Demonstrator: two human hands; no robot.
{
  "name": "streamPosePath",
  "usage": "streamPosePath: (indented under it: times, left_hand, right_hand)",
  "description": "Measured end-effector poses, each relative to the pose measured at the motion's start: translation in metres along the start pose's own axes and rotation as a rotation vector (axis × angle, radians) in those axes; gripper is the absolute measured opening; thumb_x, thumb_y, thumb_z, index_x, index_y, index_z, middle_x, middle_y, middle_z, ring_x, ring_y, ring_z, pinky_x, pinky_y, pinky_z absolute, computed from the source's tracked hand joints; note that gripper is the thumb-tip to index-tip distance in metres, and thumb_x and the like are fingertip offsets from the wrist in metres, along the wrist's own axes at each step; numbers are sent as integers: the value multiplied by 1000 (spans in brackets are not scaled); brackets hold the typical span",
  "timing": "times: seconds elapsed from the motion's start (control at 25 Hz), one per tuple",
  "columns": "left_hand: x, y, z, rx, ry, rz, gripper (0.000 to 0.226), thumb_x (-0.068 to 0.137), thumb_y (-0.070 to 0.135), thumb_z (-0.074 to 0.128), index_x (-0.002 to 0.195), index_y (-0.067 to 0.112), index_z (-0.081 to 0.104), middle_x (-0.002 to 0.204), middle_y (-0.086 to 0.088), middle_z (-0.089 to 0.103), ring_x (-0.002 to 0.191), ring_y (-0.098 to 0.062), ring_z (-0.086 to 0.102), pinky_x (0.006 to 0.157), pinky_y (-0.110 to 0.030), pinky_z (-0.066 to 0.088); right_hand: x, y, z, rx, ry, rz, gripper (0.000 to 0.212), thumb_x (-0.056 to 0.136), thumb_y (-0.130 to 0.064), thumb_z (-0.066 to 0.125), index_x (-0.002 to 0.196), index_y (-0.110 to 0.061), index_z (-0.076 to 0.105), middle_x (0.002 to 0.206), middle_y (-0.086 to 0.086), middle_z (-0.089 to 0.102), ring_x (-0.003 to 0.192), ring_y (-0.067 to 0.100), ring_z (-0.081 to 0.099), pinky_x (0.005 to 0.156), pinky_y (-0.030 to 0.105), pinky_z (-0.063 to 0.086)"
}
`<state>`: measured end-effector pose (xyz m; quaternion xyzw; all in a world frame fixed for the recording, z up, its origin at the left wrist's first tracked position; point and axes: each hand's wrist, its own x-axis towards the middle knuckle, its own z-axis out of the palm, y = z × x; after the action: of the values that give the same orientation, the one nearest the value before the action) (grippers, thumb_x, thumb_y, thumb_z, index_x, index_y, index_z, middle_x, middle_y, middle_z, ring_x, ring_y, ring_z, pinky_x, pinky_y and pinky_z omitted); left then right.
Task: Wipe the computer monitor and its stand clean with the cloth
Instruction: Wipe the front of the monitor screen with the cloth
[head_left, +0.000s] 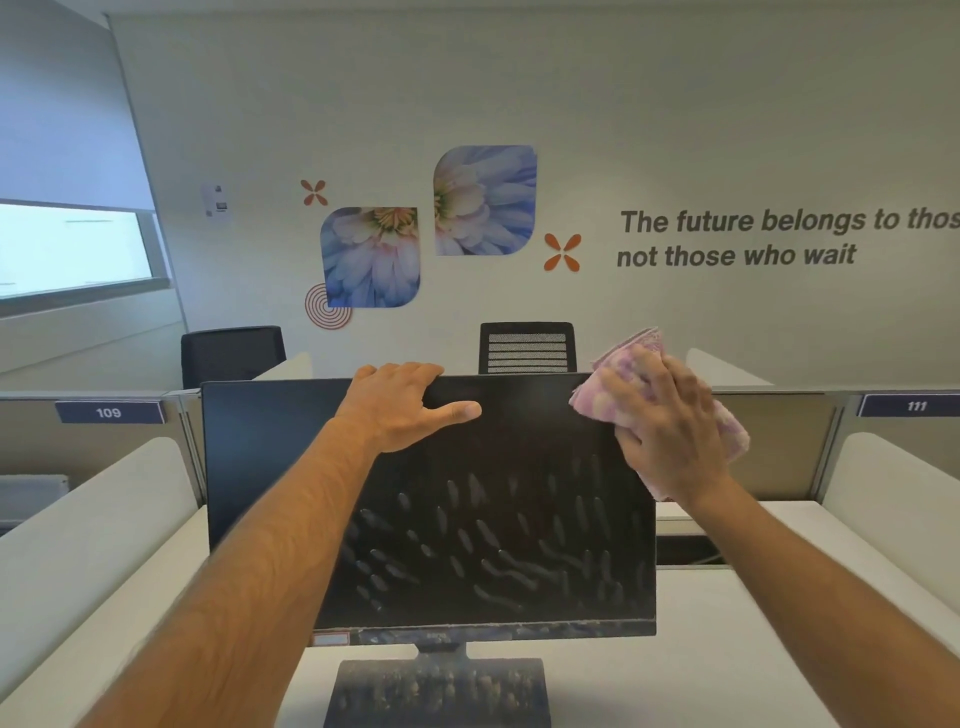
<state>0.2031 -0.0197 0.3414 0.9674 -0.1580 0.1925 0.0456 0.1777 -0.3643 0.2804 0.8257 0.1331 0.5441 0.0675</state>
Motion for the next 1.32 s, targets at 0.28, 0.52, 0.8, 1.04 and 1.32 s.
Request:
streamPosePath:
  times: [0.28,0.52,0.8,1.04,1.32]
  left_hand:
    - [0,0,0,2,-1,3,127,53,104,-2,144,29,45,146,4,52,131,-24,50,114,-51,31]
    - [2,0,1,5,-6,2,128,52,104,-2,145,29,43,147,3,51,132,-25,49,114,-53,31]
    - [0,0,-2,11,-40,-2,131,51,105,-2,149,29,39,152,2,46,137,-26,44,116,-56,28]
    - [2,-1,1,24,-45,-6,127,53,104,0,148,29,38,152,2,46,137,-27,44,116,-56,27]
    - [0,2,-1,36,-52,-14,129,52,104,1,151,28,36,154,1,43,140,-28,41,117,-58,24]
  right_hand:
    - [-12,11,0,-8,-14,-54,59,83,-18,71,140,-21,57,146,18,50,129,44,49,101,56,43]
    - [-28,16,2,-65,-52,-444,58,82,-20,70,139,-22,58,146,17,52,129,43,50,102,58,43]
    - [-44,16,3,-79,-104,-617,61,81,-21,73,139,-24,58,149,15,50,133,44,48,104,59,42]
    - [-52,15,9,-52,-56,-396,62,81,-16,73,140,-21,57,146,17,52,130,45,50,101,59,44]
    - [-57,22,5,-72,-60,-342,57,81,-18,73,136,-20,62,144,17,53,129,45,50,103,57,41]
